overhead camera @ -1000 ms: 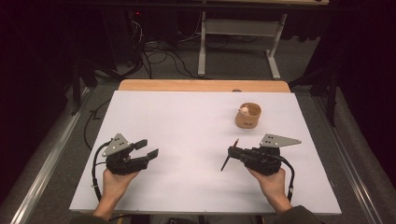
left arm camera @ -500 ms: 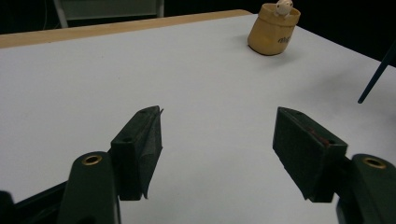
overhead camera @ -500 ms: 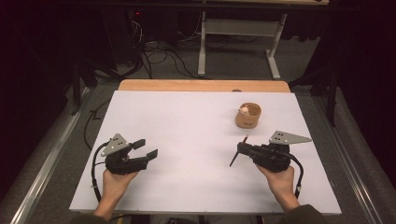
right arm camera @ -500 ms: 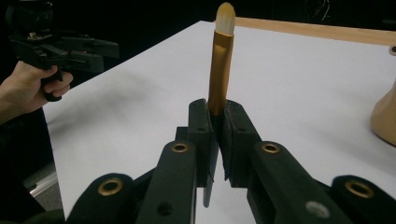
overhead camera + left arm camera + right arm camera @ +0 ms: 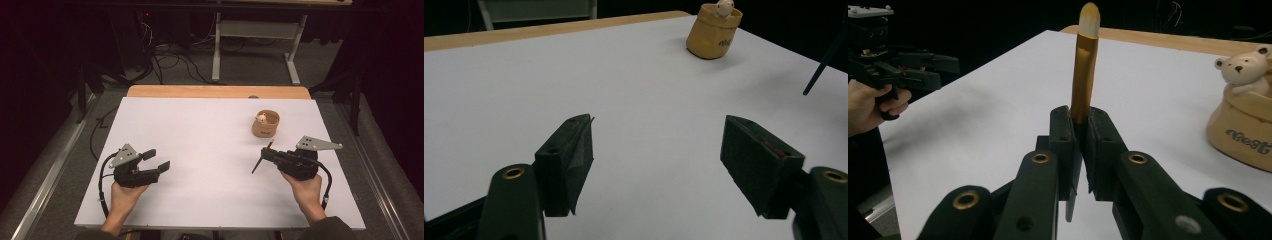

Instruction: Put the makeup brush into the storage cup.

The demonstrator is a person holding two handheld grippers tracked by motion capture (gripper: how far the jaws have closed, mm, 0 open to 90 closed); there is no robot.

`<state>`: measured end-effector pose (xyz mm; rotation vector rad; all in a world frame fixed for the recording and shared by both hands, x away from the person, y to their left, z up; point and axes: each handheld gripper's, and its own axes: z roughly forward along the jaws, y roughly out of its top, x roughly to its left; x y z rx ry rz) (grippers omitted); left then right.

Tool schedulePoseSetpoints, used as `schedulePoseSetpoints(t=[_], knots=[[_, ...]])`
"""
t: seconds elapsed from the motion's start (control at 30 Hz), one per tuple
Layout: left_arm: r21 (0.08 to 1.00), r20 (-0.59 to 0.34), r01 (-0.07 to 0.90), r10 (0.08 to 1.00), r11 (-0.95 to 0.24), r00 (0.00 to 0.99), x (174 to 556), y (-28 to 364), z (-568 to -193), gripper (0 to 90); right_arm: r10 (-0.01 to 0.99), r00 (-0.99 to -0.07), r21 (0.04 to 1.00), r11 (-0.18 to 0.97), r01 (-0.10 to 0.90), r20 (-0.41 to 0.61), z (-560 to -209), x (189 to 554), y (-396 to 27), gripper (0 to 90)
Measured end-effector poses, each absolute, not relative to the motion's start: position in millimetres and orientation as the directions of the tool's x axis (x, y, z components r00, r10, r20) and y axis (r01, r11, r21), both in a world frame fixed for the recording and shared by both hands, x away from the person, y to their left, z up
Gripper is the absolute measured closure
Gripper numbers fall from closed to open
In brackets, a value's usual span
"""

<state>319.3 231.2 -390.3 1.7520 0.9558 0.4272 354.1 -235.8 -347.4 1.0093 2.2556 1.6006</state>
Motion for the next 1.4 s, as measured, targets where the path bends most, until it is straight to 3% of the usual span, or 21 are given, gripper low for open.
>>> schedulePoseSetpoints(t=[1.4], knots=[[0.901, -0.157, 0.408, 0.77, -0.145, 0.619, 322.0, 230.4, -391.8, 23.3, 0.716, -0.674, 0.904, 0.149, 0.4, 0.18, -314.9, 386.3, -266.2, 85.6]])
